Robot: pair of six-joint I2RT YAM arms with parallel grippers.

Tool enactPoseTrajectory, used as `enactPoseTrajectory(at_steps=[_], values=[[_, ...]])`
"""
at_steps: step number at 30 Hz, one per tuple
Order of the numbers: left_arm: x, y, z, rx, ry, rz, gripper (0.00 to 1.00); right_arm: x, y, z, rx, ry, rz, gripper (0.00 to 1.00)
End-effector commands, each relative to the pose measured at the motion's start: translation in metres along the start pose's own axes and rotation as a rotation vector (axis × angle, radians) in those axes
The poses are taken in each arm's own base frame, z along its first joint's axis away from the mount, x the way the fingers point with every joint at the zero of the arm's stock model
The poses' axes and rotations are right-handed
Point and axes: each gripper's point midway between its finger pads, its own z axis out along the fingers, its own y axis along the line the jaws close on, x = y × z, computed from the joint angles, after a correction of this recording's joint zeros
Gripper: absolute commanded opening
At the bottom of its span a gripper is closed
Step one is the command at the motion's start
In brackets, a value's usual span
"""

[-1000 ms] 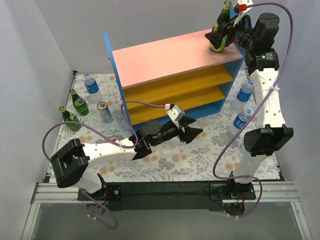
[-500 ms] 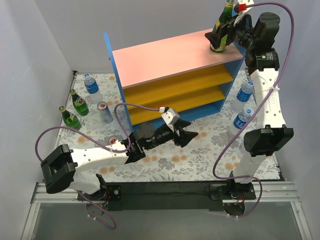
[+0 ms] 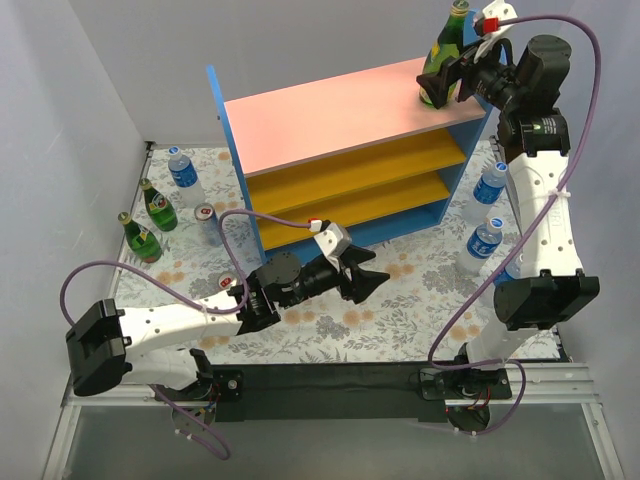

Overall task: Place and organize the beverage onto the shelf
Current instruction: Place the drink on the shelf.

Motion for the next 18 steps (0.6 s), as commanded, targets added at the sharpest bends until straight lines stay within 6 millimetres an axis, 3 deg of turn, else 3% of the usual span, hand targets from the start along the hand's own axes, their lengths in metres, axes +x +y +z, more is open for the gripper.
enactPoseTrajectory(at_steps=[1,10,18], values=[[-0.004,0.002,-0.01,-0.028,-0.001,0.001,0.57,-0.006,0.007,-0.014,0.005,-0.005,-0.021,0.95],[-0.005,0.002,-0.015,-0.029,0.01,0.001,0.58,0.002,0.01,-0.017,-0.001,0.019,-0.01,0.86],[-0.008,0.002,-0.019,-0.032,0.009,0.001,0.58,0.01,0.001,-0.008,0.016,0.035,0.0,0.65]])
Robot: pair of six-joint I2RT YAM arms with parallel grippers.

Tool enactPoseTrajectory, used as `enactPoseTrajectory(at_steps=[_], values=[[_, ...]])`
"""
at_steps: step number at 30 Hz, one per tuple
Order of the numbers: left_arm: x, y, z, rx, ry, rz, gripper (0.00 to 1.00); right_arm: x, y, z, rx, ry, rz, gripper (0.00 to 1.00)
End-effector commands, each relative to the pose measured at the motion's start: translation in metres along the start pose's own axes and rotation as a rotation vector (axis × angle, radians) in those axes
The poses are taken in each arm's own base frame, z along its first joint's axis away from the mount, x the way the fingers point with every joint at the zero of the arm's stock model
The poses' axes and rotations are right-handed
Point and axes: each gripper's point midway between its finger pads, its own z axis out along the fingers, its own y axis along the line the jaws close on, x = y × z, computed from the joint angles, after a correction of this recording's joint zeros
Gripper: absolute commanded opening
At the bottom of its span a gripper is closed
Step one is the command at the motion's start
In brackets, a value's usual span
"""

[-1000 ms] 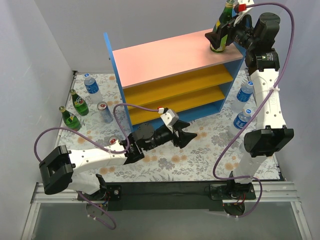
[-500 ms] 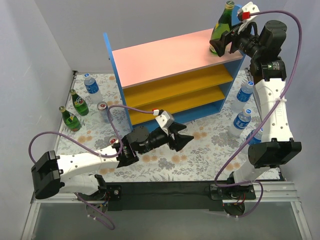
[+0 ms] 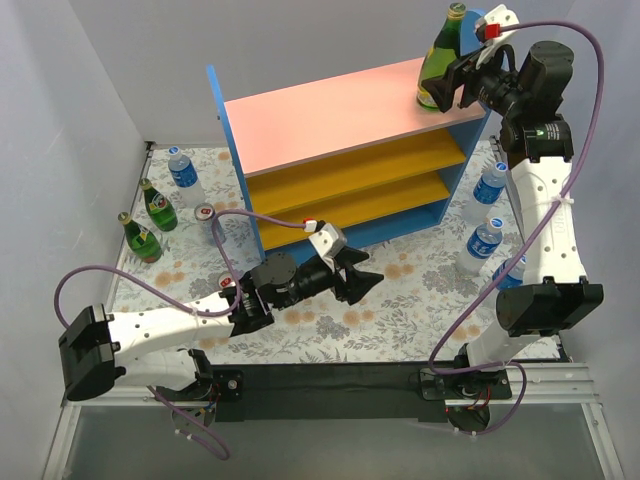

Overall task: Place and organize the beverage onto the shelf
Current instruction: Place the drink on the shelf.

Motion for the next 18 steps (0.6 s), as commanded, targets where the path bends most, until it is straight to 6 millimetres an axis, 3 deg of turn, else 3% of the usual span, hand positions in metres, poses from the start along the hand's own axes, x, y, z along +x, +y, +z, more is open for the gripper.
enactPoseTrajectory(at_steps=[1,18], values=[[-0.007,-0.001,-0.009,-0.007,-0.015,0.003,0.58,-0.002,-0.005,0.006,0.006,0.001,-0.008,0.64],[-0.008,0.002,-0.026,-0.024,-0.024,-0.021,0.58,0.014,-0.043,0.029,0.118,0.032,-0.03,0.62]])
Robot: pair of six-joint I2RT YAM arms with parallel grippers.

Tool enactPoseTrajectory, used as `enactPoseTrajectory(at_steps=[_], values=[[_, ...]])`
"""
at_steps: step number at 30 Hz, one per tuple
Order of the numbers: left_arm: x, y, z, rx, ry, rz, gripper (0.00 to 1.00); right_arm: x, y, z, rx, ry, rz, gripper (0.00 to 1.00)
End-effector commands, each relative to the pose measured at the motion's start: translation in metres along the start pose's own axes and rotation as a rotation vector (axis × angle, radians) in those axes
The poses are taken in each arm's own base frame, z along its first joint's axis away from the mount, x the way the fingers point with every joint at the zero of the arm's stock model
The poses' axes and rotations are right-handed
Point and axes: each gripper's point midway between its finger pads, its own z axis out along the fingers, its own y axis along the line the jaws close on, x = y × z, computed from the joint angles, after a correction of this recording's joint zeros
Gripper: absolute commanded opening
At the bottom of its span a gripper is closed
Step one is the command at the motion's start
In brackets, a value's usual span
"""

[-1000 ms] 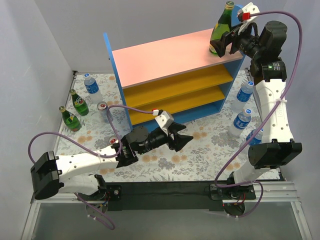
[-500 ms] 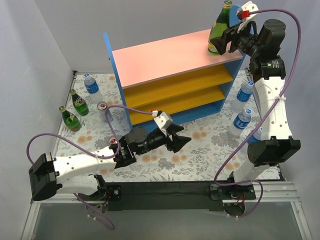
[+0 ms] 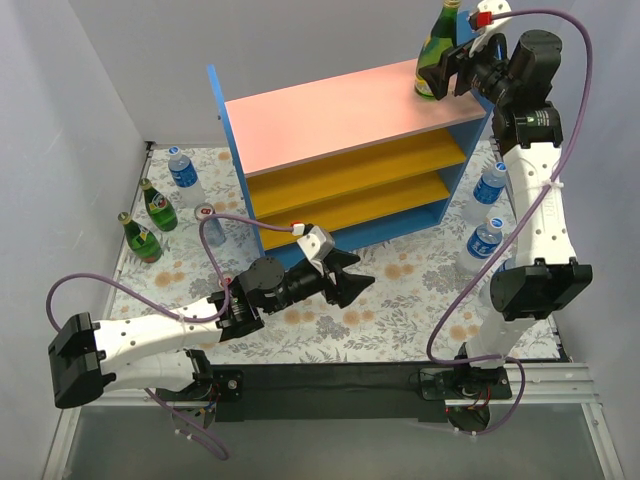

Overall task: Place and organize the beverage onto the shelf
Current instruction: Place the drink on the shelf.

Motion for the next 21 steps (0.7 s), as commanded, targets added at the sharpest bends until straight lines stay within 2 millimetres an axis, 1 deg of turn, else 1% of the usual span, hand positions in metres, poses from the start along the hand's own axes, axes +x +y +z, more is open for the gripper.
enactPoseTrajectory(at_steps=[1,2,3,9,15,21], values=[[-0.005,0.0,-0.007,-0.011,-0.015,-0.01,0.58,0.01,-0.021,0.007,0.07,0.028,-0.031,0.63],[-0.006,0.0,-0.008,-0.01,-0.016,-0.012,0.58,0.015,-0.021,0.01,0.069,0.035,-0.025,0.63],[-0.007,0.0,-0.009,-0.011,-0.018,-0.013,0.58,0.012,-0.023,0.01,0.075,0.027,-0.029,0.64],[-0.006,-0.001,-0.012,-0.011,-0.012,-0.027,0.58,0.015,-0.031,0.016,0.099,0.022,-0.025,0.64],[-0.007,-0.001,-0.014,-0.013,-0.013,-0.029,0.58,0.019,-0.03,0.019,0.099,0.025,-0.007,0.64],[-0.009,-0.001,-0.012,-0.015,-0.015,-0.033,0.58,0.025,-0.033,0.025,0.12,0.032,-0.006,0.64]])
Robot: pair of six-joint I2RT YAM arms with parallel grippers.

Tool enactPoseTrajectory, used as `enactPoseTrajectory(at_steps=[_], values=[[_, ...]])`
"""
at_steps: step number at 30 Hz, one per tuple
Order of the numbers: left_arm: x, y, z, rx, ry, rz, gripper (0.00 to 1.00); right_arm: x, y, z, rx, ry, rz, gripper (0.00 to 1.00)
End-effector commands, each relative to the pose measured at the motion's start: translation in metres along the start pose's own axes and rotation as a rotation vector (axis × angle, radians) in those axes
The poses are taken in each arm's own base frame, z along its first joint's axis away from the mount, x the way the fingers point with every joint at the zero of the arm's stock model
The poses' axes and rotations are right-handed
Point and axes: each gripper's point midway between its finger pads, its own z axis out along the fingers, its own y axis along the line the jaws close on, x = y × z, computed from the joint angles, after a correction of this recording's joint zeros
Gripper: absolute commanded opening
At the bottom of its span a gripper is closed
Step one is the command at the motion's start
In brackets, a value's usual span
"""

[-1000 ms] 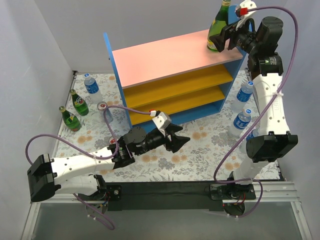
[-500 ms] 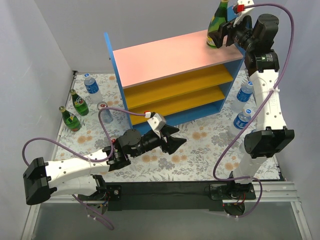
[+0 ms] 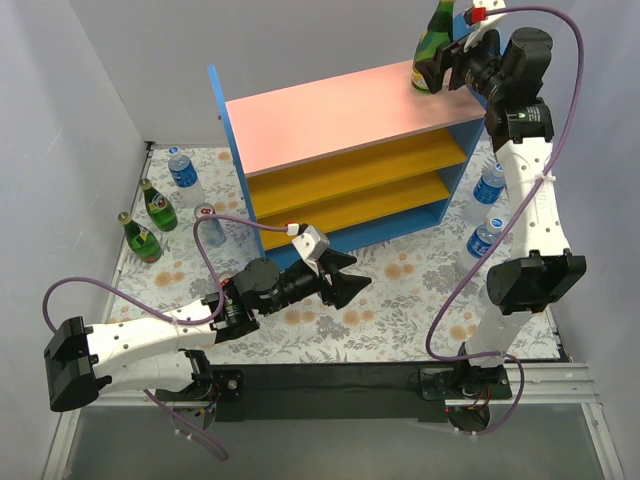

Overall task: Place and organize the beverage onto the shelf
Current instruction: Place the drink on the shelf.

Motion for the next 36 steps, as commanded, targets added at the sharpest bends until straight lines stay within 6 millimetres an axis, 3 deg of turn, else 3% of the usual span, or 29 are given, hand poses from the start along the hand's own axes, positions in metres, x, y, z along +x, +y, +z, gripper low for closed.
enactPoseTrajectory(at_steps=[1,27,36], values=[[-0.005,0.0,-0.004,-0.009,-0.013,-0.001,0.58,0.024,-0.024,0.01,0.084,0.047,-0.012,0.64],[-0.007,0.002,-0.007,-0.02,-0.02,-0.004,0.58,0.032,-0.033,0.015,0.221,0.08,-0.059,0.65],[-0.008,0.001,-0.006,-0.017,-0.022,-0.005,0.58,0.034,-0.035,0.015,0.233,0.086,-0.058,0.83]])
